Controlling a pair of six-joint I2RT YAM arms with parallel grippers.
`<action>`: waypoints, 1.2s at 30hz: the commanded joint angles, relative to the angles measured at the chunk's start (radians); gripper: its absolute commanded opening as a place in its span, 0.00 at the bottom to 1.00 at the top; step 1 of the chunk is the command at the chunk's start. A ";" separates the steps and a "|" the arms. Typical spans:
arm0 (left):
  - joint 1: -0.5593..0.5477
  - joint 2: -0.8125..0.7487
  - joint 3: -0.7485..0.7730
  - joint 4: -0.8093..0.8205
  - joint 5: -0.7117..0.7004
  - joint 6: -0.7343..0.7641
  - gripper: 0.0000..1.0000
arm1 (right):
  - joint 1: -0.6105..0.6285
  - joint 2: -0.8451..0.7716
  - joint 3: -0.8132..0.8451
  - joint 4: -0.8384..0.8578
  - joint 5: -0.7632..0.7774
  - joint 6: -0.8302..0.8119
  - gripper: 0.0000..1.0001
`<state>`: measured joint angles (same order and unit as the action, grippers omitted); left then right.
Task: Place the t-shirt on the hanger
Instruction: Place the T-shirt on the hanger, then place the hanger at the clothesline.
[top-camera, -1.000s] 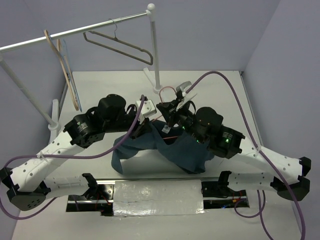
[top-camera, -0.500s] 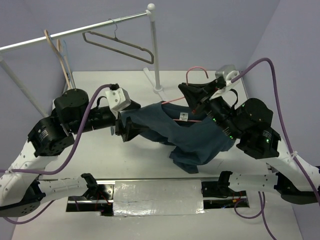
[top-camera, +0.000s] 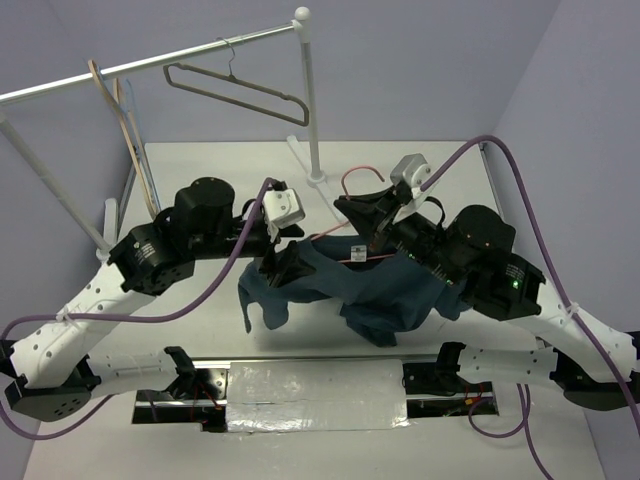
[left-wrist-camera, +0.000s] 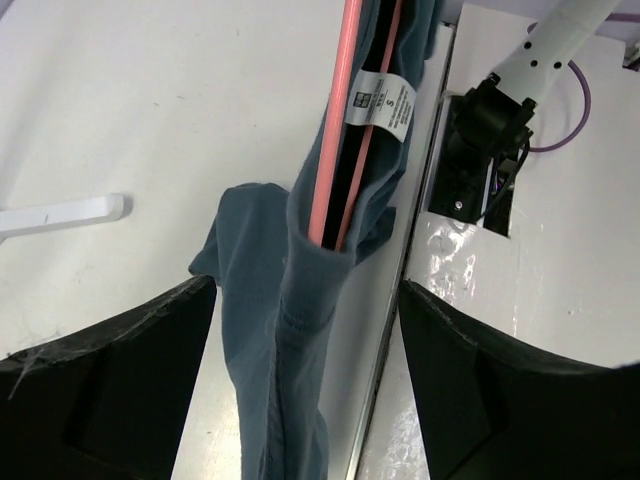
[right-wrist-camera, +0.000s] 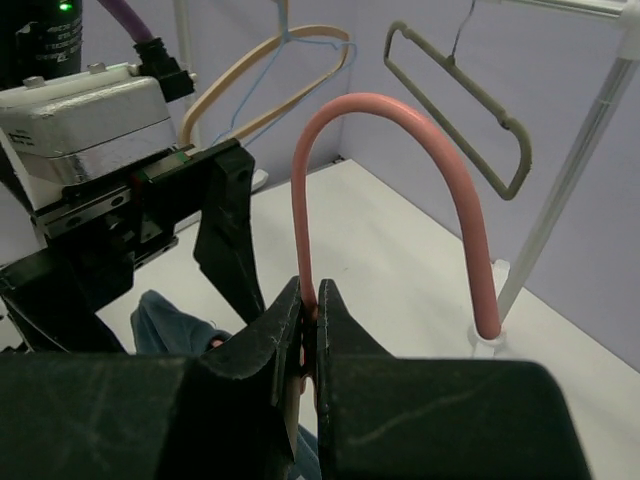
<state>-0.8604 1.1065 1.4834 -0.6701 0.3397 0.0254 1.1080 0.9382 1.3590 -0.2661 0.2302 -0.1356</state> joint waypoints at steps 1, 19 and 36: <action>-0.011 -0.005 -0.015 0.064 0.058 0.011 0.86 | -0.004 -0.024 -0.024 0.094 -0.054 0.007 0.00; -0.028 -0.023 -0.064 0.058 0.081 0.025 0.99 | -0.005 -0.070 -0.129 0.062 -0.167 -0.042 0.00; -0.026 0.007 0.169 0.090 0.027 -0.159 0.86 | -0.005 -0.073 -0.173 -0.122 -0.398 -0.047 0.00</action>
<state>-0.8825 1.0836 1.6451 -0.5980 0.3874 -0.0689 1.1034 0.8391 1.1809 -0.3935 -0.2092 -0.1822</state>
